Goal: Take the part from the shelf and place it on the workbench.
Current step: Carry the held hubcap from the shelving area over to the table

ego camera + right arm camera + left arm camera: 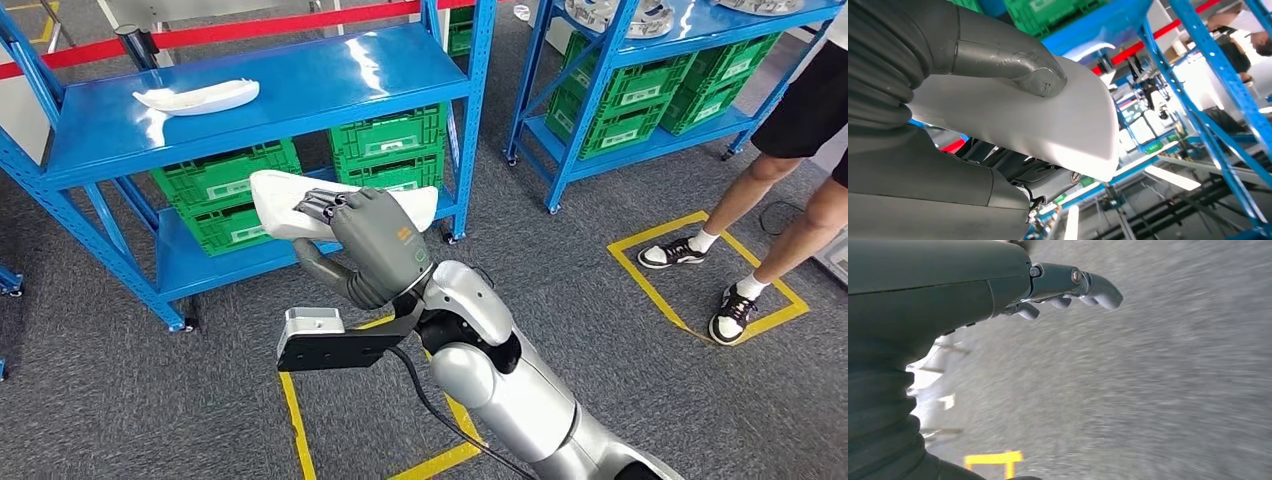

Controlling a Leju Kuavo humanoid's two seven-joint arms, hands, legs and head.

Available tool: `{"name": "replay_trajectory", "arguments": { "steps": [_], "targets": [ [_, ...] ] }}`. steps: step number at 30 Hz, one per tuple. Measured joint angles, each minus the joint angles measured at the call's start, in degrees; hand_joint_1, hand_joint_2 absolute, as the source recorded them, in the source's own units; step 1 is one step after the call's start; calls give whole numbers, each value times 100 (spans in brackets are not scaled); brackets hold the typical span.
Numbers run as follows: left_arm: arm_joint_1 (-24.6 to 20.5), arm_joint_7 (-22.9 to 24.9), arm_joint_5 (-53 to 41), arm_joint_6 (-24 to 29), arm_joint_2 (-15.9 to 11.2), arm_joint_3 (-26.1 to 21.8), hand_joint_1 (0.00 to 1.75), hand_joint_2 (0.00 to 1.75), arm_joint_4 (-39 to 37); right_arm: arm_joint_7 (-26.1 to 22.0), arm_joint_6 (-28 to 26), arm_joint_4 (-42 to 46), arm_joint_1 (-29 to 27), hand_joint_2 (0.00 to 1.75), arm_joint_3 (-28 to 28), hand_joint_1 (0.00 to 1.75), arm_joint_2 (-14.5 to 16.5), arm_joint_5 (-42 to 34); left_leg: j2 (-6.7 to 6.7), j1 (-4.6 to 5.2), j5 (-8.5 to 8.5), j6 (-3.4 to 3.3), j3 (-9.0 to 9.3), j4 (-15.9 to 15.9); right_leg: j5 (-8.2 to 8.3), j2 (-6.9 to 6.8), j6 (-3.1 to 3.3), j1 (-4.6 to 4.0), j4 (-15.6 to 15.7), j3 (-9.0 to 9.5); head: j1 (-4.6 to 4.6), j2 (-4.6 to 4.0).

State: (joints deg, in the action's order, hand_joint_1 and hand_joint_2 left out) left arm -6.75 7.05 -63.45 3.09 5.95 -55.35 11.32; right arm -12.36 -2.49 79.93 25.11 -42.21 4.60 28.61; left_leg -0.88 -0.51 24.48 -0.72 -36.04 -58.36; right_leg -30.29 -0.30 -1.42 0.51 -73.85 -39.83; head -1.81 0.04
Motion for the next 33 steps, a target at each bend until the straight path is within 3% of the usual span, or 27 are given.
{"name": "replay_trajectory", "arguments": {
  "steps": [1, 3, 4, 5, 7, 8, 9, 11, 12, 13, 15, 16, 17, 19, 20, 22, 23, 24, 25, 27, 28, 29, 30, 31, 33],
  "targets": [
    [47, 52, 25, 19, -11, -46, 0, 175, -2, -26, -69, -77, 21, 175, 26, 175, -9, -40, 2, 0, -67, 14, -93, -21, 90, 2, 31, -6, 324, 298, -1, 0],
    [114, 138, 58, 45, -22, -119, 0, 175, -5, -50, -188, -160, 47, 175, 111, 175, -16, -71, 20, 10, -193, 65, -220, -44, -8, 2, 109, -39, 1155, 917, 3, 0],
    [139, 162, 67, 53, -23, -147, 0, 175, -5, -61, -234, -184, 47, 175, 166, 175, -28, -74, 29, 9, -254, 100, -242, -38, -91, 6, 142, -55, 1446, 1095, -6, 0],
    [163, 174, 72, 58, -23, -173, 0, 175, -7, -76, -264, -206, 31, 175, 221, 175, -47, -74, 35, 3, -315, 141, -247, -11, -134, 11, 172, -72, 1599, 1155, -15, 0],
    [208, 179, 69, 58, -23, -219, 0, 175, -17, -105, -294, -260, -33, 175, 321, 175, -122, -75, 46, -14, -388, 220, -257, 42, -13, 14, 242, -68, 1659, 1083, -37, 0],
    [227, 175, 51, 42, -14, -236, 0, 175, -26, -109, -304, -285, -79, 175, 368, 175, -172, -87, 54, -21, -289, 254, -297, -5, 67, 10, 287, -58, 1683, 1036, -25, 0],
    [243, 162, 13, 15, -3, -246, 0, 175, -36, -104, -325, -303, -137, 175, 424, 175, -237, -113, 62, -23, -74, 286, -359, -163, 153, 4, 321, -43, 1708, 973, -11, 0],
    [255, 93, -114, -60, 26, -250, 0, 175, -55, -85, -384, -320, -295, 175, 579, 175, -391, -188, 69, -35, 555, 338, -514, -812, 309, -5, 351, -31, 1722, 808, 19, 0],
    [256, 43, -185, -91, 41, -248, 0, 175, -62, -76, -418, -321, -389, 175, 674, 175, -476, -220, 69, -36, 774, 358, -563, -1186, 381, -12, 346, -30, 1717, 719, 23, 0],
    [255, -11, -255, -114, 56, -245, 0, 175, -68, -69, -448, -321, -483, 175, 777, 175, -561, -240, 69, -37, 850, 371, -560, -1471, 456, -18, 336, -29, 1707, 624, 23, 0],
    [244, -101, -404, -158, 93, -216, 0, 175, -77, -50, -494, -296, -651, 175, 1000, 175, -722, -239, 69, -39, 653, 376, -313, -1524, 600, -26, 302, -19, 1676, 424, 22, 0],
    [227, -130, -477, -174, 110, -188, 0, 175, -80, -33, -500, -259, -718, 175, 1113, 175, -794, -223, 71, -40, 519, 368, -49, -1262, 665, -27, 278, -13, 1653, 326, 22, 0],
    [198, -146, -546, -186, 127, -150, 0, 175, -83, -8, -486, -202, -773, 175, 1224, 175, -853, -192, 79, -35, 492, 353, 277, -866, 720, -28, 250, -12, 1630, 240, 23, 0],
    [118, -152, -650, -185, 153, -64, 0, 175, -86, 47, -413, -83, -834, 175, 1411, 175, -939, -112, 101, -8, 634, 283, 769, -124, 833, -36, 183, -15, 1601, 134, 17, 0],
    [76, -151, -681, -173, 161, -22, 0, 175, -87, 72, -371, -40, -847, 175, 1484, 175, -971, -67, 109, 12, 709, 235, 857, 64, 895, -40, 146, -14, 1610, 111, 15, 0],
    [2, -150, -651, -129, 171, 34, 0, 175, -90, 93, -308, 3, -864, 175, 1590, 175, -1034, 33, 94, 20, 656, 114, 796, 134, 988, -35, 68, -5, 1641, 89, 13, 0],
    [-35, -157, -599, -104, 172, 45, 0, 175, -91, 94, -289, 15, -875, 175, 1635, 175, -1063, 84, 81, 14, 599, 50, 767, 140, 921, -25, 34, 2, 1601, 55, 10, 0],
    [-67, -169, -533, -82, 168, 47, 0, 175, -90, 89, -276, 26, -887, 175, 1683, 175, -1089, 133, 66, 3, 533, -8, 722, 150, 749, -13, 5, 6, 1463, -5, 5, 0],
    [-96, -179, -470, -65, 160, 47, 0, 175, -88, 86, -271, 39, -898, 175, 1734, 175, -1117, 174, 51, -2, 467, -47, 666, 148, 472, -3, -16, 16, 1192, -94, 2, 0],
    [-125, -187, -347, -45, 125, 41, 0, 175, -84, 97, -270, 81, -938, 175, 1837, 175, -1159, 251, 40, 4, 339, -80, 504, 126, -68, 6, -48, 16, 415, -289, -3, 0],
    [-126, -167, -283, -42, 106, 32, 0, 175, -84, 118, -274, 120, -976, 175, 1891, 175, -1184, 289, 38, 6, 277, -80, 412, 109, -185, 7, -57, 16, 89, -329, -3, 0],
    [-117, -131, -221, -42, 91, 14, 0, 175, -84, 143, -277, 172, -1025, 175, 1943, 175, -1209, 327, 37, 7, 222, -76, 319, 86, -167, 8, -60, 17, -69, -287, -3, 0],
    [-98, -81, -174, -42, 82, -11, 0, 175, -85, 171, -280, 237, -1077, 175, 1997, 175, -1234, 361, 37, 7, 173, -65, 229, 61, -57, 8, -55, 18, -21, -146, -4, 0],
    [-66, -7, -154, -42, 75, -36, 0, 175, -86, 199, -281, 323, -1128, 175, 2054, 175, -1259, 395, 37, 6, 127, -48, 142, 29, 73, 8, -45, 20, 259, 122, -4, 0],
    [15, 169, -187, -44, 71, -67, 0, 175, -88, 247, -283, 504, -1211, 175, 2148, 175, -1297, 447, 33, 16, 51, 8, 11, -30, 93, 16, -1, 10, 1084, 737, -1, 0]
  ]
}}
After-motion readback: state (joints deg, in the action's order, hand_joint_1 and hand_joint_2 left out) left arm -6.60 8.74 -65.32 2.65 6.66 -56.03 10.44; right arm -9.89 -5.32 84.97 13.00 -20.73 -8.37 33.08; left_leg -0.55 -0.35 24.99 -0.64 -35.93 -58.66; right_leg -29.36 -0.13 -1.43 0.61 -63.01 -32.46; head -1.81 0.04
